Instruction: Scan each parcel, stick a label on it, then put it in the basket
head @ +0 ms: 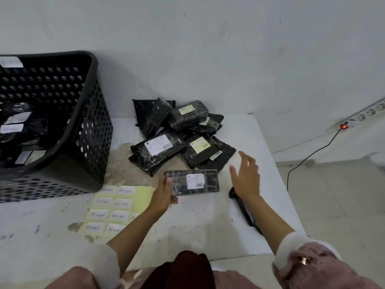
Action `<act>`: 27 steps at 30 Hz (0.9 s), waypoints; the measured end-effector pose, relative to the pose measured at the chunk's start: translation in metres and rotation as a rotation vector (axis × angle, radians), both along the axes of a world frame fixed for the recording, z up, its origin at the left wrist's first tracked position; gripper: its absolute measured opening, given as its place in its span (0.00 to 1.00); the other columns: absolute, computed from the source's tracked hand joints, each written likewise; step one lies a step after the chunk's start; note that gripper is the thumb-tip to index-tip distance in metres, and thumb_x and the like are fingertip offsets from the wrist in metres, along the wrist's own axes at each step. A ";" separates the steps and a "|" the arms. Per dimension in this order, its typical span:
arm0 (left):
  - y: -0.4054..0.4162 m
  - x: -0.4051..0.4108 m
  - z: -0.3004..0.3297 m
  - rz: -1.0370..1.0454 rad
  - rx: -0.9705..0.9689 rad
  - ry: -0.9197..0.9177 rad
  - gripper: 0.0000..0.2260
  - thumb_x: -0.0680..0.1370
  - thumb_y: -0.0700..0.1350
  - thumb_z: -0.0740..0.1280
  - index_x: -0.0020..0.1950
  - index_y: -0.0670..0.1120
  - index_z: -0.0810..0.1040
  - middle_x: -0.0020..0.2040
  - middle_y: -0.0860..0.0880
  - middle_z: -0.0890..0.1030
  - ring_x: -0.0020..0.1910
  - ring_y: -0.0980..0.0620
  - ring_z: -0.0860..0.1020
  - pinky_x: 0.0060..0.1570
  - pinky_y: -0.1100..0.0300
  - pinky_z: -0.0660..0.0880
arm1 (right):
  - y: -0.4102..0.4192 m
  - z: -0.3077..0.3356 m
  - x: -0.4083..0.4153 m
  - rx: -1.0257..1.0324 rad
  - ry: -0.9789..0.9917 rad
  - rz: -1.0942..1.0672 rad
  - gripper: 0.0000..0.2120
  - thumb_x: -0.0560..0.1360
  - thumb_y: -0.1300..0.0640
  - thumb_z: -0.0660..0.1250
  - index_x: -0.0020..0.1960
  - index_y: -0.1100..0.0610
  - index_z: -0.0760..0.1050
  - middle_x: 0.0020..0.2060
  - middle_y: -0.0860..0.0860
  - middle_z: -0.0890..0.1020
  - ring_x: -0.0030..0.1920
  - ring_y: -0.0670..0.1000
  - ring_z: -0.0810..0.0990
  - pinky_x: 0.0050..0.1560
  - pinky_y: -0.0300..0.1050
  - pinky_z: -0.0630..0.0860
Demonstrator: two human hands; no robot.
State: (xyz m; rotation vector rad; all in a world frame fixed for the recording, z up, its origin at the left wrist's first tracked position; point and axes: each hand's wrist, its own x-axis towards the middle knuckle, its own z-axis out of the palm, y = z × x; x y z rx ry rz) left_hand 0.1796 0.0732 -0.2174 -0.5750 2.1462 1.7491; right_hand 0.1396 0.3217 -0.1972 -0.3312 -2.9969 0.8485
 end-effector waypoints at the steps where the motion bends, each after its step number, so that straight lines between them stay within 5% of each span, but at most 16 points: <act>1: -0.001 0.005 -0.006 0.027 0.024 -0.036 0.21 0.82 0.55 0.52 0.71 0.45 0.61 0.55 0.45 0.76 0.41 0.46 0.79 0.43 0.56 0.79 | 0.011 -0.010 0.014 0.009 -0.030 -0.050 0.28 0.80 0.50 0.60 0.77 0.50 0.54 0.74 0.58 0.59 0.71 0.62 0.62 0.65 0.58 0.66; 6: -0.001 0.025 -0.028 0.010 -0.172 -0.178 0.19 0.83 0.50 0.54 0.67 0.38 0.65 0.48 0.43 0.76 0.49 0.40 0.78 0.55 0.47 0.76 | 0.032 -0.049 0.074 -0.023 -0.235 -0.101 0.38 0.78 0.46 0.63 0.78 0.46 0.42 0.74 0.60 0.58 0.69 0.64 0.67 0.60 0.60 0.71; 10: 0.004 0.033 -0.029 -0.104 -0.474 -0.135 0.26 0.80 0.45 0.59 0.76 0.40 0.55 0.67 0.38 0.68 0.58 0.41 0.72 0.52 0.50 0.71 | 0.031 -0.060 0.085 0.030 -0.313 -0.053 0.42 0.76 0.56 0.66 0.78 0.51 0.41 0.60 0.59 0.71 0.56 0.60 0.73 0.49 0.52 0.74; 14: 0.000 0.033 -0.026 -0.444 -0.876 0.126 0.28 0.80 0.45 0.59 0.78 0.47 0.52 0.78 0.44 0.51 0.75 0.42 0.57 0.66 0.51 0.68 | 0.031 -0.060 0.072 -0.041 -0.374 -0.083 0.26 0.76 0.56 0.67 0.70 0.58 0.61 0.59 0.59 0.72 0.57 0.60 0.74 0.54 0.55 0.75; 17: -0.008 0.033 -0.032 -0.735 -0.857 0.191 0.26 0.81 0.41 0.58 0.77 0.48 0.54 0.79 0.45 0.45 0.78 0.43 0.47 0.75 0.53 0.56 | 0.027 -0.047 0.065 -0.081 -0.319 -0.111 0.14 0.76 0.52 0.63 0.58 0.57 0.67 0.52 0.56 0.75 0.48 0.56 0.75 0.46 0.51 0.74; 23: -0.014 0.026 -0.037 -0.819 -0.957 0.193 0.27 0.80 0.38 0.60 0.77 0.51 0.55 0.79 0.46 0.48 0.77 0.44 0.49 0.64 0.53 0.72 | 0.013 0.009 0.039 -0.037 -0.265 0.038 0.17 0.78 0.42 0.61 0.45 0.56 0.65 0.36 0.51 0.76 0.36 0.54 0.74 0.30 0.44 0.64; 27: -0.008 0.018 -0.032 -0.794 -1.018 0.191 0.24 0.79 0.38 0.63 0.74 0.51 0.62 0.75 0.46 0.58 0.72 0.46 0.58 0.57 0.55 0.75 | -0.005 0.061 0.025 -0.288 -0.459 0.198 0.22 0.77 0.38 0.60 0.46 0.59 0.72 0.35 0.55 0.80 0.24 0.49 0.76 0.20 0.36 0.68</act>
